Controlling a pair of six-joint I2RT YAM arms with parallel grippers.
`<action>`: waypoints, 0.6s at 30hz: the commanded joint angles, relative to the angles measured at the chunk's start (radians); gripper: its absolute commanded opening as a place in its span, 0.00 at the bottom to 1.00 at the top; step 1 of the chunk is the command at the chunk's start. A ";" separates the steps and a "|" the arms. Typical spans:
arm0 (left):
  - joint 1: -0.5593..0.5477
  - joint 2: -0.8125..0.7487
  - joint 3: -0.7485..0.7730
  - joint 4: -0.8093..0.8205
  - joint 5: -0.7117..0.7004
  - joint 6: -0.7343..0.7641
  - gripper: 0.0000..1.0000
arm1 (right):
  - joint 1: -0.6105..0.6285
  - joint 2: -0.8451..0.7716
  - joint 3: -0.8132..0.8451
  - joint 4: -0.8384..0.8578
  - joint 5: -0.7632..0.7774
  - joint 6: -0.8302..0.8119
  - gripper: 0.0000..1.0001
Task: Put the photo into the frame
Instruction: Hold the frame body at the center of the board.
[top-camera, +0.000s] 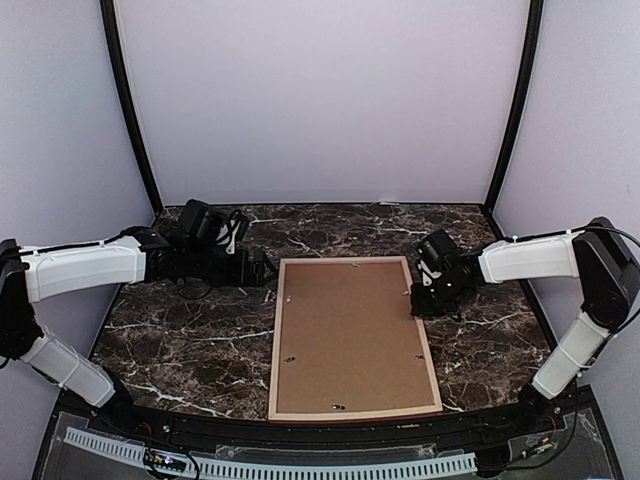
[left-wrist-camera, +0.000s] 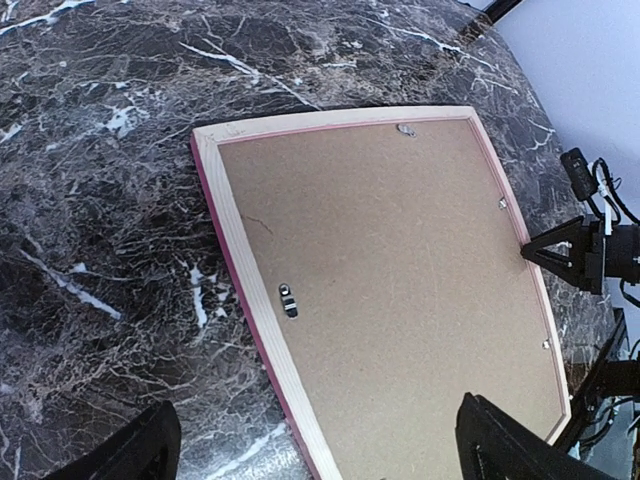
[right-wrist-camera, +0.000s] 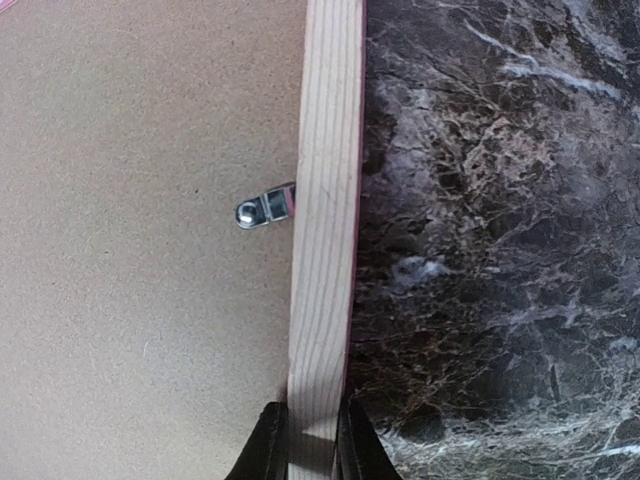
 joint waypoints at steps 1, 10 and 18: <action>0.027 0.032 0.032 -0.002 0.129 0.013 0.99 | -0.011 -0.062 -0.014 -0.008 0.060 -0.007 0.09; 0.045 0.186 0.138 -0.056 0.127 0.092 0.99 | -0.012 -0.135 -0.087 0.041 0.063 0.021 0.07; 0.040 0.394 0.313 -0.133 0.068 0.171 0.99 | -0.018 -0.138 -0.095 0.063 0.041 -0.011 0.07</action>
